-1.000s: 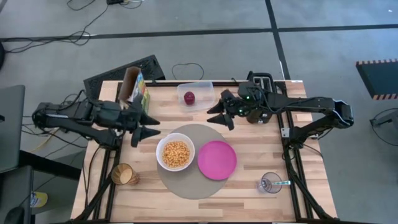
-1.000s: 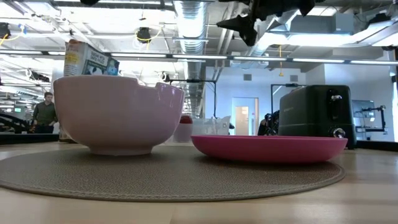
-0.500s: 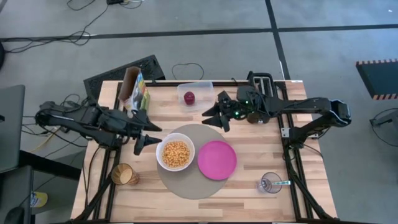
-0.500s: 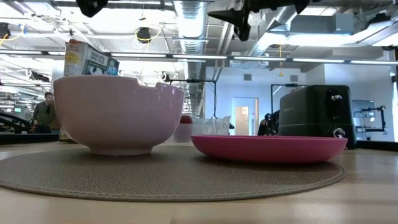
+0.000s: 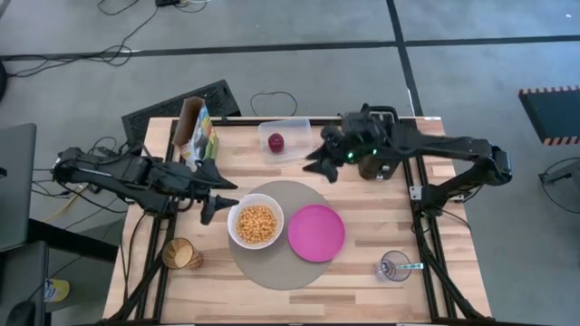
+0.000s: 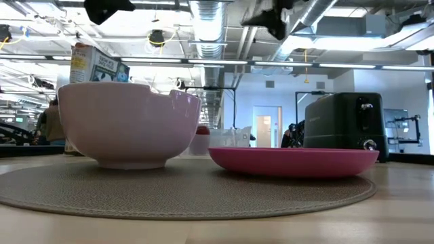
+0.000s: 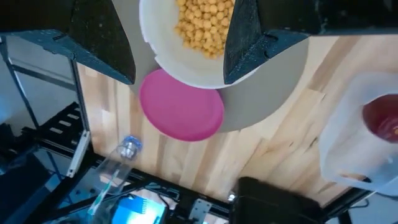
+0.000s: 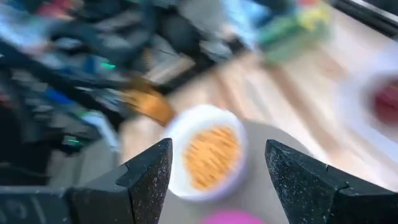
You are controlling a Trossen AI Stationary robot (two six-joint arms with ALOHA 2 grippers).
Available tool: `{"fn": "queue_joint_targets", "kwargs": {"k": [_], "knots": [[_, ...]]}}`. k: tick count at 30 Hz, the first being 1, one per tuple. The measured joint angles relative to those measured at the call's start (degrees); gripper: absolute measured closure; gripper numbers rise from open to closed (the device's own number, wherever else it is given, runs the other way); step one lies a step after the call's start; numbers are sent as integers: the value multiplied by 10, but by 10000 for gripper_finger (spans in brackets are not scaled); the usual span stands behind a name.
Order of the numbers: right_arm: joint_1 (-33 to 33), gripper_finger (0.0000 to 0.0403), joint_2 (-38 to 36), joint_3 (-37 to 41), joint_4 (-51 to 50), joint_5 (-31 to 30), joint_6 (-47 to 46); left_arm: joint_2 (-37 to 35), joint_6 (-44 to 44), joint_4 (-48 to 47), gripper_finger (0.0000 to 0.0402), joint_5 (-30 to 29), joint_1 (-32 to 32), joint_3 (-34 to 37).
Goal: Arrange a breakfast setting
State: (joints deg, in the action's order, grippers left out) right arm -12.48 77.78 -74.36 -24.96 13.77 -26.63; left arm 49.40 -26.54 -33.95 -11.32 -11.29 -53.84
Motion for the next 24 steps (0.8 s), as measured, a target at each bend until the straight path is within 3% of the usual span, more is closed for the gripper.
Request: {"fn": "queue_joint_targets", "kwargs": {"k": [10, 16, 24], "knots": [[-139, 117, -2, -79, -360, -118, 2, 1, -8, 0, 173, -39, 0, 0], [-240, 118, -2, -80, -461, -161, 16, 1, -9, 0, 173, -44, 0, 0], [-338, 157, 6, -80, -476, -169, 43, 1, -18, 0, 173, -46, 0, 0]]}}
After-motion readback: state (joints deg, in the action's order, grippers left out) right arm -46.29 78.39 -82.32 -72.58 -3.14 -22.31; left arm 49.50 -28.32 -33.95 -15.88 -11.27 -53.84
